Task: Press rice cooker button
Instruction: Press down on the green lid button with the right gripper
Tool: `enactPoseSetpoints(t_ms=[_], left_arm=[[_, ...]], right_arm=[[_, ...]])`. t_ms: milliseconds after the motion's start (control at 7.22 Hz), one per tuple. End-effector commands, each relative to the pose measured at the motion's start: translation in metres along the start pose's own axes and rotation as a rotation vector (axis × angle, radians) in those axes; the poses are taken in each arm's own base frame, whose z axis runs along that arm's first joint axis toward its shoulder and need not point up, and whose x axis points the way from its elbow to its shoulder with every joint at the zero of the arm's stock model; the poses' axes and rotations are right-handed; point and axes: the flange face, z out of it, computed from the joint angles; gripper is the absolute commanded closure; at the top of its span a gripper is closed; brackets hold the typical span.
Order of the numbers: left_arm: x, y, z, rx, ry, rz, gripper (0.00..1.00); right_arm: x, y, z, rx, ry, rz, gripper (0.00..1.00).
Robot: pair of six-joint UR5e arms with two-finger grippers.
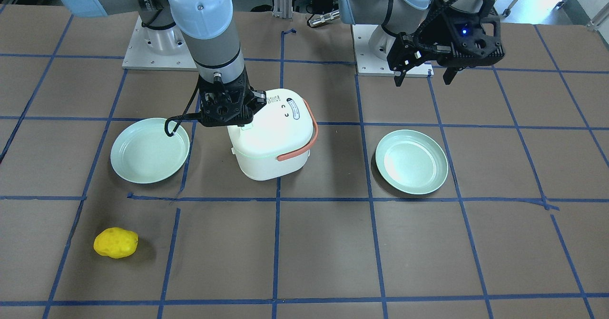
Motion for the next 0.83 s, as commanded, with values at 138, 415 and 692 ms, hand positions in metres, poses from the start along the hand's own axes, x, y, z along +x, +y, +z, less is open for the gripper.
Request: enactPoseSetpoints(t_ms=[138,415,692], left_arm=[[0.0000,-0.0005,0.0007,-0.002,0.000,0.000,0.00],[0.0000,0.0000,0.0000,0.000,0.000,0.000,0.00],[0.0000,0.0000,0.0000,0.000,0.000,0.000,0.00]], right_arm=[[0.0000,-0.0021,0.0112,-0.014,0.002,-0.001,1.00],[-0.0044,-0.0002,0.0125,-0.016,0.004,-0.008,1.00],[-0.0052,0.0001,0.0141,-0.019,0.004,-0.011,1.00]])
